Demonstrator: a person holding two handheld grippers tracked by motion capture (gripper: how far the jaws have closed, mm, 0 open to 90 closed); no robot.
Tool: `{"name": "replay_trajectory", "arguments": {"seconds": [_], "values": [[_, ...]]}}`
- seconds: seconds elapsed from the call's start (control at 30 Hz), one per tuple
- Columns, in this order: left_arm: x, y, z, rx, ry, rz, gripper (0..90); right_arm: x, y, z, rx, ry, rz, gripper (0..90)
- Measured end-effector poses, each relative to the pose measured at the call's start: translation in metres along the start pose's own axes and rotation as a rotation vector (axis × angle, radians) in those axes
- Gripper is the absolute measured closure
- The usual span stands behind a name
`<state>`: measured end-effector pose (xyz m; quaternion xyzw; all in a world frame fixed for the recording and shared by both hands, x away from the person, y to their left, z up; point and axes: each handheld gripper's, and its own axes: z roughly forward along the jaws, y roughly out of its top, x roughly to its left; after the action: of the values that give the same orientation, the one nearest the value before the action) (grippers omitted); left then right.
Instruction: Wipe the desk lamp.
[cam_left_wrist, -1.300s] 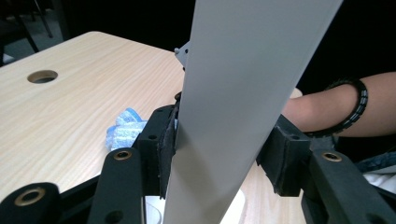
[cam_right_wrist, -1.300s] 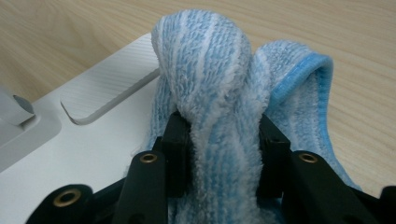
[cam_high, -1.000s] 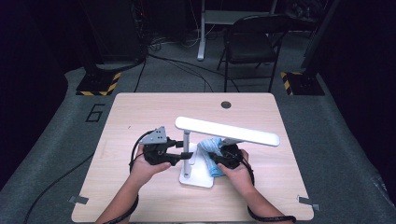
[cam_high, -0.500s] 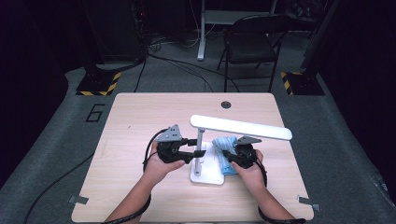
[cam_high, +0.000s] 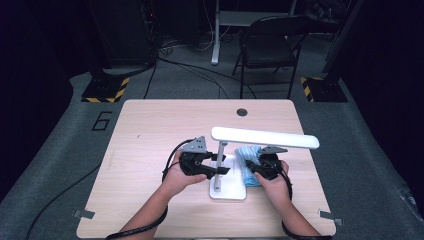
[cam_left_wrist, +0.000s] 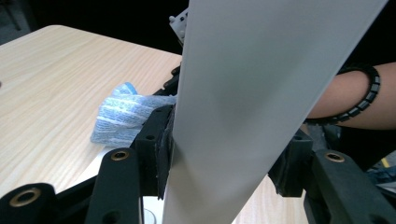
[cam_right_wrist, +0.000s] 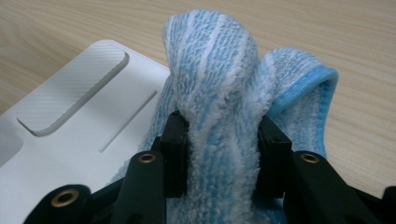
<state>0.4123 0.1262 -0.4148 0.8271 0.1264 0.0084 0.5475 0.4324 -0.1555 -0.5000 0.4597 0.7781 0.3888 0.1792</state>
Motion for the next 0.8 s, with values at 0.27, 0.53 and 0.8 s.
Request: {"name": "replay_trajectory", "arguments": {"seconds": [0.27,0.53,0.8], "values": [[-0.003,0.000,-0.001,0.001,0.016,0.013,49.5,-0.003,-0.001,0.001,-0.001,0.002,0.000,61.5],[-0.010,0.003,0.004,0.003,0.116,0.042,51.6,-0.008,0.004,0.006,0.004,-0.020,0.004,61.6],[-0.013,0.004,0.005,0.014,0.181,0.048,52.4,-0.008,0.015,0.023,0.019,-0.066,0.015,59.3]]}}
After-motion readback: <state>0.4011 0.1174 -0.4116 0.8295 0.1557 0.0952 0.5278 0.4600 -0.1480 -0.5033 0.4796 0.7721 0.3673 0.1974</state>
